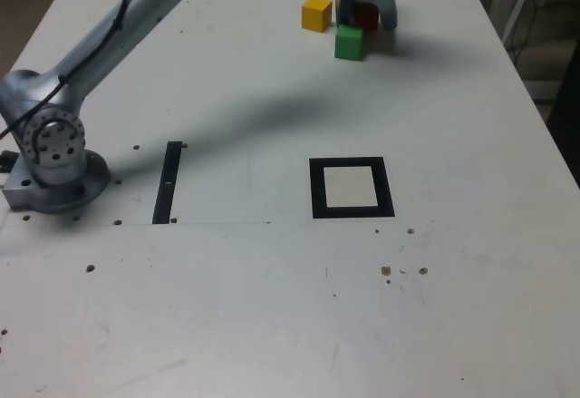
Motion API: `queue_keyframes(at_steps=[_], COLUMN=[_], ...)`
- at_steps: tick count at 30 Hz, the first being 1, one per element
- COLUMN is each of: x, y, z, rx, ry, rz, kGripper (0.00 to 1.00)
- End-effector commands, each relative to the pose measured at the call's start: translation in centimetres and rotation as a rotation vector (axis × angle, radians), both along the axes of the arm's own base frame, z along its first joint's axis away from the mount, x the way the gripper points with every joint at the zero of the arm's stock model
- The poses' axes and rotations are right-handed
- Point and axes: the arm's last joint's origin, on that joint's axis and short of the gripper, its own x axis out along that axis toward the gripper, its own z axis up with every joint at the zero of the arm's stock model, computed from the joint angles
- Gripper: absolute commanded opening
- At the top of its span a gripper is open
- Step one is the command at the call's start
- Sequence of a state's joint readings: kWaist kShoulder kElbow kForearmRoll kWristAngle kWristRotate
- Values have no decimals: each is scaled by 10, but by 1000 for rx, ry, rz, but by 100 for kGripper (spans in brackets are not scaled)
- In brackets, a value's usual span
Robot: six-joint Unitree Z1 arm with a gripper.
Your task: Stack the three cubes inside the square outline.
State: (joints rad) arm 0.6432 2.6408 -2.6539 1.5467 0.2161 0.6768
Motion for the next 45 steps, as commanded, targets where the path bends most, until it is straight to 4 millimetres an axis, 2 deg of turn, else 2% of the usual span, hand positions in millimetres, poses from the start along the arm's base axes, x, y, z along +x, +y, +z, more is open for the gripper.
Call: queue_keyframes(at_steps=[1,13,26,32,38,42,45], x=[1,2,4,6,-1,-8,-12], y=[0,0,-6,-14,-24,-43,-64], z=[0,2,14,38,68,88,103], rx=[3,10,26,60,81,77,71], ry=[-4,-15,-30,-77,-103,-90,-80], rz=[0,-1,-24,-58,-82,-104,-126], kGripper=[58,37,33,33,33,33,33])
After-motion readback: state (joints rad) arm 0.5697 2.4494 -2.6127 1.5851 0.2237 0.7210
